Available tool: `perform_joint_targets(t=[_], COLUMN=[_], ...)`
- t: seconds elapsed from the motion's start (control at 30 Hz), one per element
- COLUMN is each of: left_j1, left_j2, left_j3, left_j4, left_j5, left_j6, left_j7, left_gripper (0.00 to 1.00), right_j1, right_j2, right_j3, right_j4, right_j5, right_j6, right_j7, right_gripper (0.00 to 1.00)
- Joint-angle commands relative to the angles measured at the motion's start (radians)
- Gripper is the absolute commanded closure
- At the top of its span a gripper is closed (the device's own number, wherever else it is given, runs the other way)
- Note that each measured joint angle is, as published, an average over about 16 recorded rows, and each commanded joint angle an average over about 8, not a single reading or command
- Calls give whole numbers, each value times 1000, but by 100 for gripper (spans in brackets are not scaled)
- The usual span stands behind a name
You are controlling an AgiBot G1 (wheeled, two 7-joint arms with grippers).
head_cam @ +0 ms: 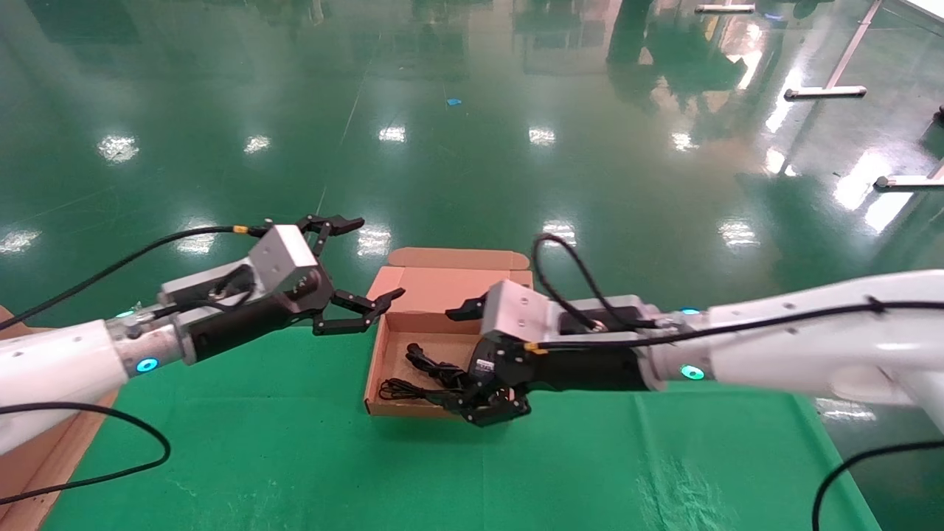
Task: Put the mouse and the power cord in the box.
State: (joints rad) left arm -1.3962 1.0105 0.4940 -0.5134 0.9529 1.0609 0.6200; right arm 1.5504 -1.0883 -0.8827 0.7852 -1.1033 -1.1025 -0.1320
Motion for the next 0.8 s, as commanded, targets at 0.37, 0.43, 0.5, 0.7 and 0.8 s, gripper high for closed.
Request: perform_joint_targets(t=[0.37,0.43,0.5,0.7,0.8], left_j1=[100,116,133,183,207], left_j2=[-124,-144,-165,-227,-257], left_j3=[-66,-78,-89,-122,-138], left_j4=[-239,-279,-318,-438,-497], left_j5=[-69,-80,-92,-126,-143], left_j6=[135,157,180,247,280], left_j7=[-250,-292,-334,-459,-521], left_gripper=[0,0,0,0,0], right_j1=[-151,-176,-201,-276,-314], right_j2=[151,176,201,277,315], right_j3=[191,223,255,350,398], right_j4=[158,184,211,290,329], right_j5=[118,138,157,216,246], right_j6=[-125,-145,-166,-228,-259], right_j7=[101,118,135,186,211], right_gripper=[0,0,0,0,0])
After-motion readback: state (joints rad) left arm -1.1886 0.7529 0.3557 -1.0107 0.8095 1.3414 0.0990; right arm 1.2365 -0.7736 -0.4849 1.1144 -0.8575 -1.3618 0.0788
